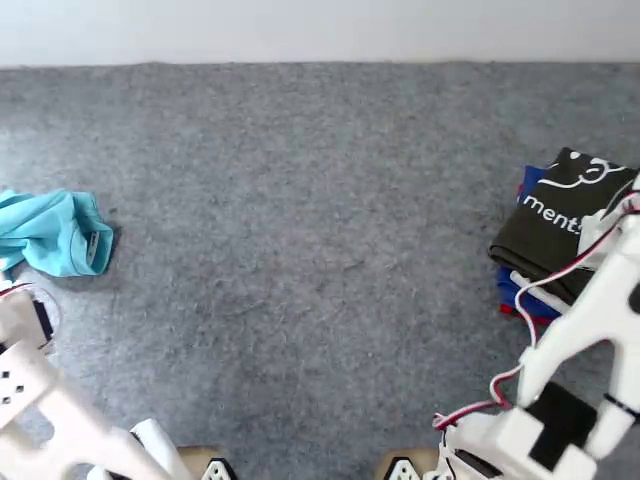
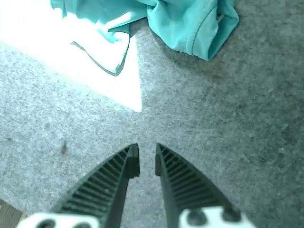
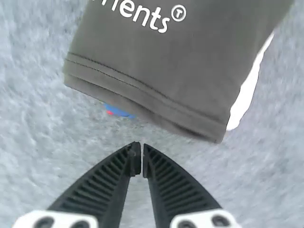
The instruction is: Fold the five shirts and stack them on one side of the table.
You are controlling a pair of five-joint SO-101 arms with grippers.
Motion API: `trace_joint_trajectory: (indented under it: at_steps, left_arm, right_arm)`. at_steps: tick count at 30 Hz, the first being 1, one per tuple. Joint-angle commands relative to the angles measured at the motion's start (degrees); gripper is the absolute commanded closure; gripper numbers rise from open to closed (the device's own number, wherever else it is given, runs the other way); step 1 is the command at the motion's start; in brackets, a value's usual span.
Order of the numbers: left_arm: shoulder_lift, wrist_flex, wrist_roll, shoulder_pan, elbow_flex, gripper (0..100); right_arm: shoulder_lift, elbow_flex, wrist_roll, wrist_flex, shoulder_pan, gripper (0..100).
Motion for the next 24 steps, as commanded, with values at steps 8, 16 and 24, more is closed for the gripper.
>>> trace_joint_trajectory:
  at_steps: [8,16,24]
  left_arm:
    - [1.49,-11.43,-3.25,13.36,0.75,86]
    - [25.14,-10.64,-3.43,13.45,-9.54,83]
    - [45.54,-10.81,-3.60,13.45,-29.14,75]
  right_arm:
    - [-15.43,9.93,-4.57,2.15,-1.27,99.0]
    - [-25.45,21.54,-4.57,2.15,-1.19,99.0]
    - [-36.00,28.57,-4.48,2.15,-1.19,99.0]
